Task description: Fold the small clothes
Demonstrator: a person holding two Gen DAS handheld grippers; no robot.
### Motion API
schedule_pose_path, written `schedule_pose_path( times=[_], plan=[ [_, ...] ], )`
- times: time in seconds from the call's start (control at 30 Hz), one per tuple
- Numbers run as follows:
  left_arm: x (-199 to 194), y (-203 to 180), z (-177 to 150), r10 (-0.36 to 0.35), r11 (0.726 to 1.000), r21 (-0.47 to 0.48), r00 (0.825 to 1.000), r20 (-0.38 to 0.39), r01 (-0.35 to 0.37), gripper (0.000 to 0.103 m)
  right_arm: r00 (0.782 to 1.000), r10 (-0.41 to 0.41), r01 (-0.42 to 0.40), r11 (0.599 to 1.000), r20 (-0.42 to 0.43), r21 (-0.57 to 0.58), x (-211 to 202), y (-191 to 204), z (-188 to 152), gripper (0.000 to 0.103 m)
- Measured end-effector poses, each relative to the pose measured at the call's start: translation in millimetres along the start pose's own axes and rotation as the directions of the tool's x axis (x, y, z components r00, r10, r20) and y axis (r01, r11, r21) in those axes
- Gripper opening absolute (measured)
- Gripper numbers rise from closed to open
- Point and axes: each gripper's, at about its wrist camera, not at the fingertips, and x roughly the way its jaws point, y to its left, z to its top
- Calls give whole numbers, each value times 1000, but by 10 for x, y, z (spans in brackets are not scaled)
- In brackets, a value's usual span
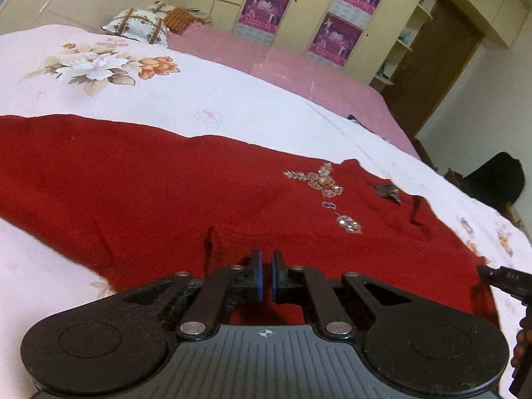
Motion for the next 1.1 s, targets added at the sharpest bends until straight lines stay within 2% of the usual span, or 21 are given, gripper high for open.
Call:
schedule_pose_path(
  times=[0.1, 0.17, 0.3, 0.4, 0.43, 0.47, 0.5, 0.53, 0.57, 0.6, 0.67, 0.77, 0.83, 0.93, 1.0, 1.1],
  plan=[
    [-136, 135, -14, 13, 999, -49, 1000, -21, -14, 5, 996, 80, -78, 996, 45, -37, -309, 174, -55, 28],
    [-205, 239, -28, 29, 997, -75, 999, -39, -32, 5, 987, 159, -157, 985, 35, -66, -465, 366, -156, 29],
    [-427, 512, -61, 62, 991, -119, 998, -30, -65, 5, 952, 305, -306, 948, -30, -89, -623, 827, -394, 29],
    [-577, 730, -78, 101, 984, -144, 995, -16, -102, 6, 925, 373, -379, 919, -71, -114, -656, 1178, -525, 29],
    [-612, 794, -77, 111, 982, -150, 994, -15, -112, 10, 917, 391, -399, 909, -82, -122, -669, 1291, -554, 29],
    [-660, 873, -86, 128, 980, -154, 992, -10, -128, 41, 908, 409, -419, 898, -94, -134, -677, 1420, -583, 29],
    [-707, 937, -90, 154, 975, -159, 988, -4, -152, 100, 901, 421, -432, 890, -100, -145, -694, 1527, -592, 29],
    [-797, 1006, -110, 209, 963, -180, 977, 32, -200, 100, 896, 431, -442, 884, -105, -151, -699, 1624, -591, 29],
    [-875, 1063, -135, 232, 959, -191, 968, 93, -211, 103, 892, 439, -451, 878, -110, -157, -713, 1712, -617, 30],
    [-937, 1149, -146, 226, 961, -192, 964, 140, -197, 103, 887, 447, -462, 871, -116, -170, -713, 1822, -620, 30],
    [-930, 1325, -104, 228, 957, -208, 967, 114, -201, 103, 885, 451, -466, 863, -117, -195, -737, 1974, -635, 30],
    [-917, 1671, -68, 258, 938, -268, 960, 109, -221, 103, 879, 458, -476, 855, -130, -208, -702, 2191, -634, 30],
    [-905, 1945, -33, 273, 916, -333, 956, 109, -223, 103, 881, 455, -474, 855, -133, -211, -677, 2297, -648, 30],
    [-816, 2395, 28, 307, 868, -438, 946, 106, -233, 102, 877, 458, -480, 850, -145, -218, -642, 2424, -663, 31],
    [-721, 2691, 71, 296, 837, -507, 950, 101, -206, 78, 878, 455, -478, 848, -151, -227, -627, 2508, -717, 31],
    [-588, 2956, 205, 267, 811, -568, 952, 148, -139, 77, 879, 450, -476, 849, -157, -229, -618, 2585, -786, 31]
  ],
)
